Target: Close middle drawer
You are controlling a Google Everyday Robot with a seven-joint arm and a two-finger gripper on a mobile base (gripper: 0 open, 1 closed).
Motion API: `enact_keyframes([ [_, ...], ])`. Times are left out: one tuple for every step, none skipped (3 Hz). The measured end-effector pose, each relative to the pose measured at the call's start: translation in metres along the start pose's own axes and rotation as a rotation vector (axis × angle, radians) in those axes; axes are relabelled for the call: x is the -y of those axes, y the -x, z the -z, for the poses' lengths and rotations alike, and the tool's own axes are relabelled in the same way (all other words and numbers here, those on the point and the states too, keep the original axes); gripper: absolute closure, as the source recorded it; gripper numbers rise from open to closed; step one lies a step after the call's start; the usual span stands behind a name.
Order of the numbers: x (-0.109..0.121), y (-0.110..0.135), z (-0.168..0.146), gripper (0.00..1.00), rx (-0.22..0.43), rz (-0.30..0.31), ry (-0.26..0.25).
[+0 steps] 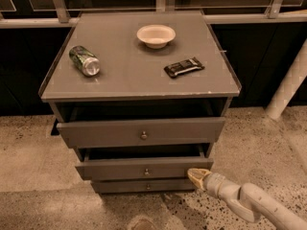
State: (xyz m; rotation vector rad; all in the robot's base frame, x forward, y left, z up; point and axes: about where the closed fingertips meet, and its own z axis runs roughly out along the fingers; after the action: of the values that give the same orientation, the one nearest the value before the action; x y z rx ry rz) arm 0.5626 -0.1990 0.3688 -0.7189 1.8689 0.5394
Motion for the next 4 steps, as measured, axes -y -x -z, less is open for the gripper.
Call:
enact_keyframes([
  [0.009,0.015,-0.008,1.00,-0.013,0.032,-0.016],
  [0.015,0.026,-0.012,1.00,-0.019,0.055,-0.025],
  [0.021,0.028,-0.015,1.00,-0.025,0.056,-0.033],
  [0.023,0.029,-0.017,1.00,-0.040,0.065,-0.038],
])
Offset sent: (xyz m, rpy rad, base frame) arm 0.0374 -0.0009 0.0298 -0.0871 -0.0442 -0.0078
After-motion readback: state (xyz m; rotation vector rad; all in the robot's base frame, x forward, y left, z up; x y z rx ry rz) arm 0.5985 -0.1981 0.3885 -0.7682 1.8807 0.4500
